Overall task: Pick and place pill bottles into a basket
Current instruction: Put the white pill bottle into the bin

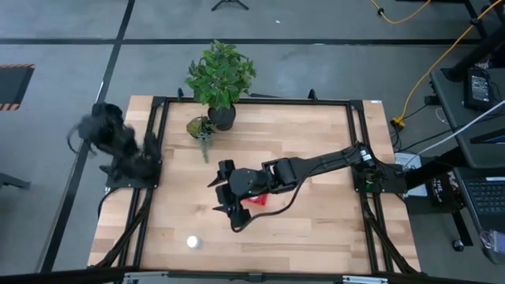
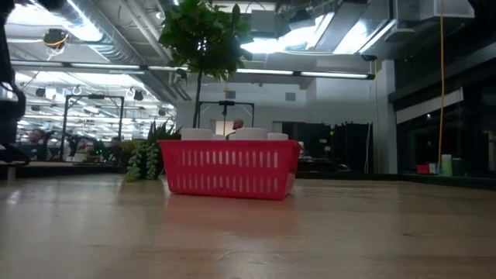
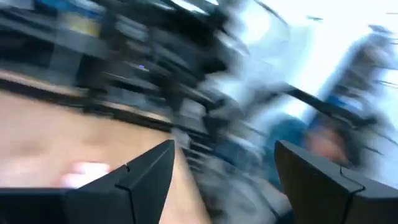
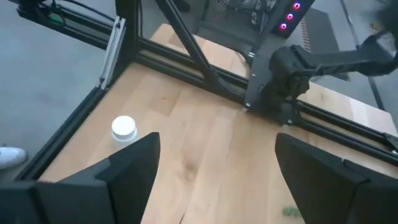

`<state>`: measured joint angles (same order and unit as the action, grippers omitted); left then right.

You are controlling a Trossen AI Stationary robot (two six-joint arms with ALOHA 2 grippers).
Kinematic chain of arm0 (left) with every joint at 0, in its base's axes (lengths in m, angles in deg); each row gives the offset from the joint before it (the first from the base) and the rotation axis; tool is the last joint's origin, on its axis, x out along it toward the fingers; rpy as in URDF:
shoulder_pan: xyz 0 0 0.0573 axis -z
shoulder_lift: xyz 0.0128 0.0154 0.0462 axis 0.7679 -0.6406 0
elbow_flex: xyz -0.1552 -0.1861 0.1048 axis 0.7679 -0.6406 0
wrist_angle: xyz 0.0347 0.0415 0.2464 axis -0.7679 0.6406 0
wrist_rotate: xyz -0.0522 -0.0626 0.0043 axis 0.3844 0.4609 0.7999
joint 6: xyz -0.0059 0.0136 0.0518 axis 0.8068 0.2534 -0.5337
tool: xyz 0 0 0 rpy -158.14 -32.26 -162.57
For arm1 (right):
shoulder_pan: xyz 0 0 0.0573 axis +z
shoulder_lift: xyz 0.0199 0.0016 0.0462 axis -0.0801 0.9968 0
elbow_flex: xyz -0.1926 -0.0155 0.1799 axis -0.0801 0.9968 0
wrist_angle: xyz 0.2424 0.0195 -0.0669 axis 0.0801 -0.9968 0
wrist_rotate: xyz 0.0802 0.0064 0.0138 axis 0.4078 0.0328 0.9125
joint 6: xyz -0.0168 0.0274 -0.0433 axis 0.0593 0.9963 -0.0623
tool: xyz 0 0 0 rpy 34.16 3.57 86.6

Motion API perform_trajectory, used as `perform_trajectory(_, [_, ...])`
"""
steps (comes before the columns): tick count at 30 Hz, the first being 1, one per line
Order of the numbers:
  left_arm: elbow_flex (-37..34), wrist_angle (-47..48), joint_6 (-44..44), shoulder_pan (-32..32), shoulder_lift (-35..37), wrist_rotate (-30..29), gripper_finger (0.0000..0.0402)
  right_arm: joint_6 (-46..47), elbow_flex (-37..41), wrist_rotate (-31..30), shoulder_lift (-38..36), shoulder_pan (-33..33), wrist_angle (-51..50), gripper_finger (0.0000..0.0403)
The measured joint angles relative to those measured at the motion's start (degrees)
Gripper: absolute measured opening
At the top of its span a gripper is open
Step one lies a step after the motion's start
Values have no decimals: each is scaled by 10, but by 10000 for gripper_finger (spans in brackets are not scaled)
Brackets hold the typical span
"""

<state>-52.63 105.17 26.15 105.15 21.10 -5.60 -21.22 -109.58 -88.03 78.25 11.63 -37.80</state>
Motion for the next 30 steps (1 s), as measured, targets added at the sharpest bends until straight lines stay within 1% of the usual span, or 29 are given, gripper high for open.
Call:
perform_trajectory(1, [-28,-52,-4,0,-13,44,268,0,0,-4,0,0,1,319])
perform_trajectory(2, [-56,-104,-10,0,-25,70,268,0,0,-11,0,-1,-1,319])
perform_trajectory(4, [-117,-187,-27,0,-46,94,268,-1,0,-13,0,-3,-1,319])
perform_trajectory(6, [-178,-271,-26,-2,-60,121,268,0,0,-14,0,-7,1,319])
perform_trajectory(7, [-208,-316,-25,-4,-64,132,268,1,0,-14,0,-8,4,319])
perform_trajectory(9, [-264,-413,-17,-13,-75,133,268,3,0,-17,0,-10,5,319])
perform_trajectory(11, [-316,-451,6,-21,-78,134,268,3,0,-22,0,-10,7,319])
perform_trajectory(12, [-339,-448,31,-25,-78,133,268,3,0,-25,0,-11,12,319])
perform_trajectory(16, [-341,-343,135,-37,-83,119,268,5,0,-30,0,-11,25,319])
perform_trajectory(17, [-341,-319,160,-38,-83,125,268,8,-2,-30,0,-11,23,319])
perform_trajectory(20, [-341,-297,260,-37,-84,142,265,23,-7,-31,0,-11,27,319])
perform_trajectory(23, [-341,-287,386,-37,-85,193,261,32,-7,-45,0,-10,25,319])
perform_trajectory(24, [-341,-287,406,-36,-86,201,259,32,-7,-47,0,-10,24,319])
perform_trajectory(27, [-341,-286,389,-37,-86,239,256,32,-7,-48,0,-8,26,319])
perform_trajectory(30, [-341,-287,357,-37,-86,254,256,33,-7,-48,0,-8,24,319])
